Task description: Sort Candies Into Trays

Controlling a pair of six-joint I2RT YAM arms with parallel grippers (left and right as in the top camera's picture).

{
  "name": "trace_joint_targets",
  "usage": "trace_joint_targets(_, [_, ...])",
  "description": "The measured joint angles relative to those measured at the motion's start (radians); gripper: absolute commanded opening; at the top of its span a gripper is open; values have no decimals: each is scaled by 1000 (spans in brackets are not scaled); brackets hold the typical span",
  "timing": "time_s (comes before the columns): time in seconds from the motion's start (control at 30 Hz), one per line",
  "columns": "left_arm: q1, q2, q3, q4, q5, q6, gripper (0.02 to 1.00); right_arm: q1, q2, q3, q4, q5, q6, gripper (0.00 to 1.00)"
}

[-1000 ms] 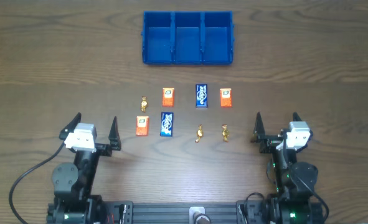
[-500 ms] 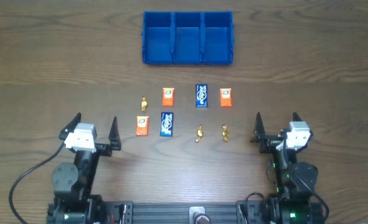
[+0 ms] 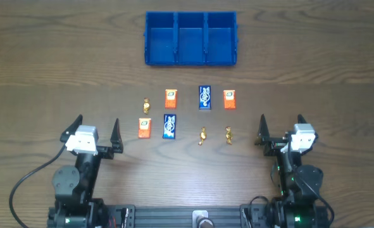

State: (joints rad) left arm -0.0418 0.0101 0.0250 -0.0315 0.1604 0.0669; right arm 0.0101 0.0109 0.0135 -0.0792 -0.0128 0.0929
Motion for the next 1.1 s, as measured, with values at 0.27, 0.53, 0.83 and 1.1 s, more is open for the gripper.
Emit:
trace_joint_targets(0.27, [-15, 144, 305, -406, 96, -55, 1000, -1, 0, 0, 1, -1, 0, 998])
trace_joint_targets(0.53, [-30, 583, 750, -825, 149, -132, 998, -1, -1, -1, 2, -3, 0, 998])
trace_joint_targets(0.83, [-229, 1043, 819, -821, 58, -262, 998, -1, -1, -1, 2, -3, 0, 998])
trace_joint_targets(1.1, [-335, 1276, 819, -695, 5, -334, 1000, -1, -1, -1, 1, -3, 0, 998])
